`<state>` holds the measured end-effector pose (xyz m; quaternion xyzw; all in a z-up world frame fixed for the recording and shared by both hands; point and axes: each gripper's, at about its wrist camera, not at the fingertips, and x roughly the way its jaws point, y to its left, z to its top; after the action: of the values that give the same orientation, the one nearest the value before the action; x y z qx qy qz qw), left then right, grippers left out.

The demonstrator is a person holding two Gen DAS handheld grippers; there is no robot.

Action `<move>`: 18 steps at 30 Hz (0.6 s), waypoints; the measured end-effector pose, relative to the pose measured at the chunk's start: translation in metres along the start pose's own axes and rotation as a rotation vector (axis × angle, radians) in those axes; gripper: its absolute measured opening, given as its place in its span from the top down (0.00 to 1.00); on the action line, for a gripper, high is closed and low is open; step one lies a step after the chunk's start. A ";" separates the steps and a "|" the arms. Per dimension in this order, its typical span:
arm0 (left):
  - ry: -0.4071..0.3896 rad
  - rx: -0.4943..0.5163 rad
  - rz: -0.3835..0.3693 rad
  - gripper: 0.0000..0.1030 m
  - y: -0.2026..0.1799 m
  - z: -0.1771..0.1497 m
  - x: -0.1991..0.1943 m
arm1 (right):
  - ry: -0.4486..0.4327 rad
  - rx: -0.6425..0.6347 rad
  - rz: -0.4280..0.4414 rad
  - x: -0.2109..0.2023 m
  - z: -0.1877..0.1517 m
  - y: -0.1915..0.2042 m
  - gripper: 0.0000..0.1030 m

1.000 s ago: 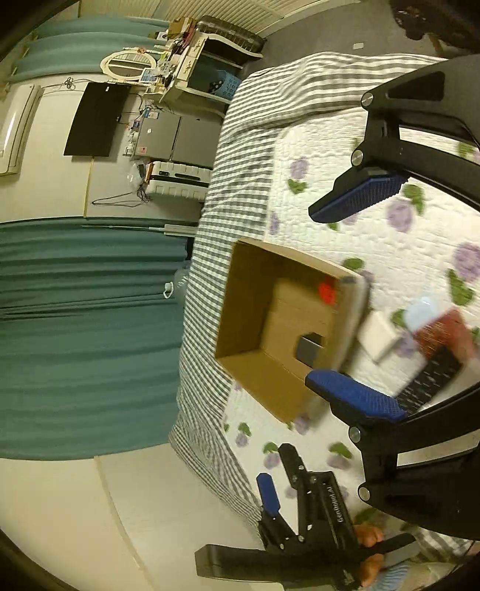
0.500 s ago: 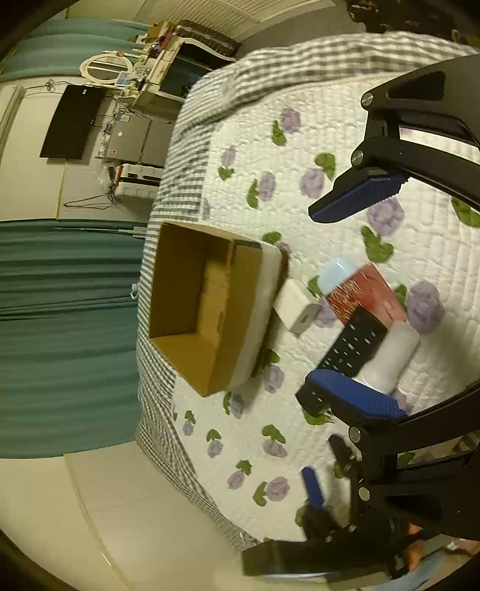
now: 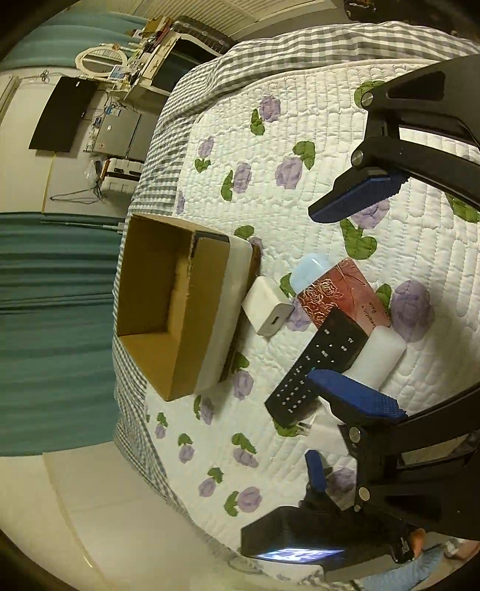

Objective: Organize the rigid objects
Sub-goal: 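Grasp a white charger with the left tool while the right tool grasps the white plastic bottle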

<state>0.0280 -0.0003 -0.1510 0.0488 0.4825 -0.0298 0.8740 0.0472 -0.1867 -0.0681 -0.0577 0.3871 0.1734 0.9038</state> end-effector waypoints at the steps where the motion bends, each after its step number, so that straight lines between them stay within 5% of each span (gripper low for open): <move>1: -0.006 -0.004 -0.005 0.57 0.001 0.000 -0.001 | 0.005 -0.008 0.006 0.002 -0.001 0.001 0.21; 13: -0.094 -0.047 0.064 0.58 0.021 0.011 -0.043 | 0.073 -0.205 0.166 0.025 -0.019 0.056 0.21; 18: -0.100 -0.046 0.078 0.58 0.026 0.011 -0.046 | 0.145 -0.340 0.154 0.054 -0.034 0.089 0.34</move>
<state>0.0154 0.0247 -0.1041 0.0459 0.4367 0.0128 0.8983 0.0263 -0.0971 -0.1276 -0.1918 0.4195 0.3004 0.8348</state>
